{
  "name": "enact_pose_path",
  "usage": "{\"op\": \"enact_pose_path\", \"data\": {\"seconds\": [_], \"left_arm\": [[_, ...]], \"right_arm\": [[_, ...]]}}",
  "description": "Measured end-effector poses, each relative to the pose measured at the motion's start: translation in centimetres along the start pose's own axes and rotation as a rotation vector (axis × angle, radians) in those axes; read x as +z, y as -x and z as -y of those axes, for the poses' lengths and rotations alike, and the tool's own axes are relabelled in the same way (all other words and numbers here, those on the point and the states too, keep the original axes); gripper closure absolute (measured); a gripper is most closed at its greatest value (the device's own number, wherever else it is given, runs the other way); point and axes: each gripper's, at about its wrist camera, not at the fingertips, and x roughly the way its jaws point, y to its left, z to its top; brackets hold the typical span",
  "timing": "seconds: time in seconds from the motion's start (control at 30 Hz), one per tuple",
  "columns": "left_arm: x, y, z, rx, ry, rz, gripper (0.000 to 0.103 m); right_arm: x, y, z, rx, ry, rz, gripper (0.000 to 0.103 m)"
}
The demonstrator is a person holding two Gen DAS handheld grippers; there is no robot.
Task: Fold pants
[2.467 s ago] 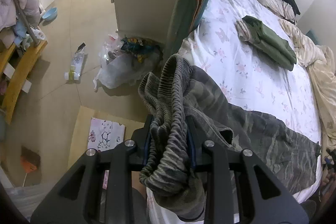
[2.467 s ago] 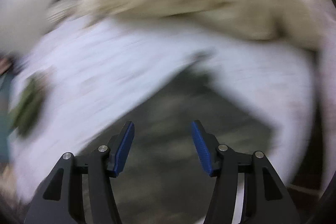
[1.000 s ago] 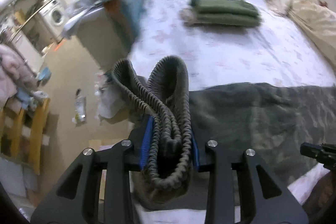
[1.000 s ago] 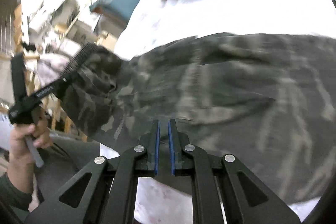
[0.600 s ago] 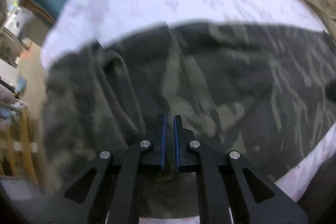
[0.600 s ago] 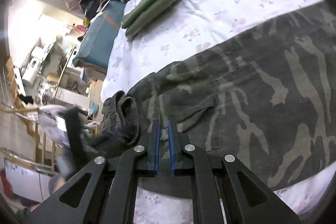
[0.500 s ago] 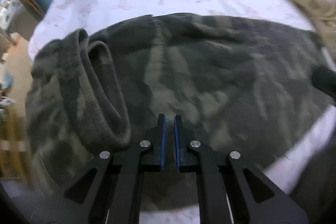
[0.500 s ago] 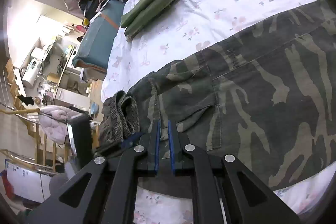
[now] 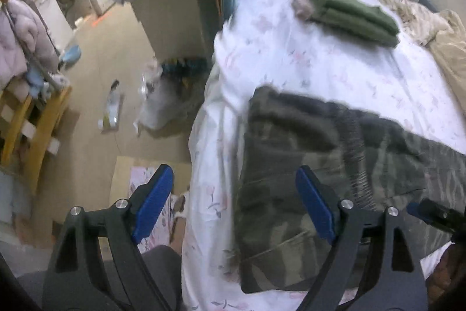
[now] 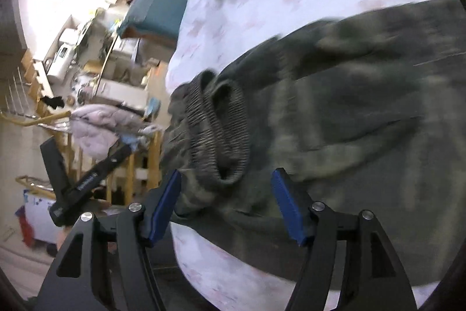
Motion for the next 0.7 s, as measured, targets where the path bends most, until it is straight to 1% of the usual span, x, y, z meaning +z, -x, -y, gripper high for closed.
{"op": "enact_pose_path", "data": {"seconds": [0.07,0.1,0.13,0.17,0.2,0.27,0.3,0.37,0.43,0.47,0.57,0.63,0.67,0.7], "left_arm": [[-0.6,-1.3,0.0,-0.034,0.013,-0.063,0.019],[-0.8,-1.9,-0.1,-0.063,0.023,-0.096,0.019],[-1.0,-2.1,0.1,-0.074,0.026,-0.114,0.019],[-1.1,-2.4,0.2,-0.069,0.016,-0.121,0.019],[-1.3,-2.6,0.2,-0.061,0.005,-0.121,0.019],[-1.7,-3.1,0.5,-0.038,-0.021,-0.121,0.019],[-2.0,-3.5,0.5,-0.026,-0.032,-0.130,0.019],[-2.1,-4.4,-0.1,-0.020,-0.031,-0.169,0.019],[-2.3,-5.1,-0.8,-0.028,0.009,-0.199,0.019],[-2.3,-5.2,-1.0,-0.034,0.024,-0.206,0.019],[-2.5,-5.2,-1.0,-0.034,0.019,-0.204,0.019],[-2.4,-5.0,-0.8,-0.035,0.011,-0.193,0.019],[-2.3,-4.9,-0.8,-0.036,0.014,-0.189,0.019],[-2.2,-4.8,-0.9,-0.039,0.023,-0.185,0.019]], "right_arm": [[0.4,-3.1,0.3,0.001,-0.041,-0.032,0.035],[0.5,-4.1,0.6,0.020,-0.072,-0.040,0.034],[0.5,-5.3,1.0,0.049,-0.110,-0.053,0.034],[0.4,-6.4,1.2,0.064,-0.139,-0.065,0.034],[0.3,-7.2,1.1,0.042,-0.146,-0.068,0.032],[0.0,-8.3,0.8,-0.012,-0.132,-0.056,0.032],[-0.1,-8.4,0.7,-0.026,-0.121,-0.044,0.032],[0.0,-8.5,0.1,-0.080,-0.084,-0.029,0.036],[-0.1,-7.9,-0.2,-0.089,-0.098,-0.007,0.033],[0.0,-7.8,-0.2,-0.091,-0.099,-0.010,0.033],[0.2,-8.2,-0.4,-0.111,-0.068,-0.023,0.031],[0.5,-8.5,-0.6,-0.109,-0.068,-0.007,0.029],[0.6,-8.4,-0.5,-0.087,-0.095,0.026,0.028],[0.7,-8.5,-0.4,-0.064,-0.119,0.043,0.031]]}}
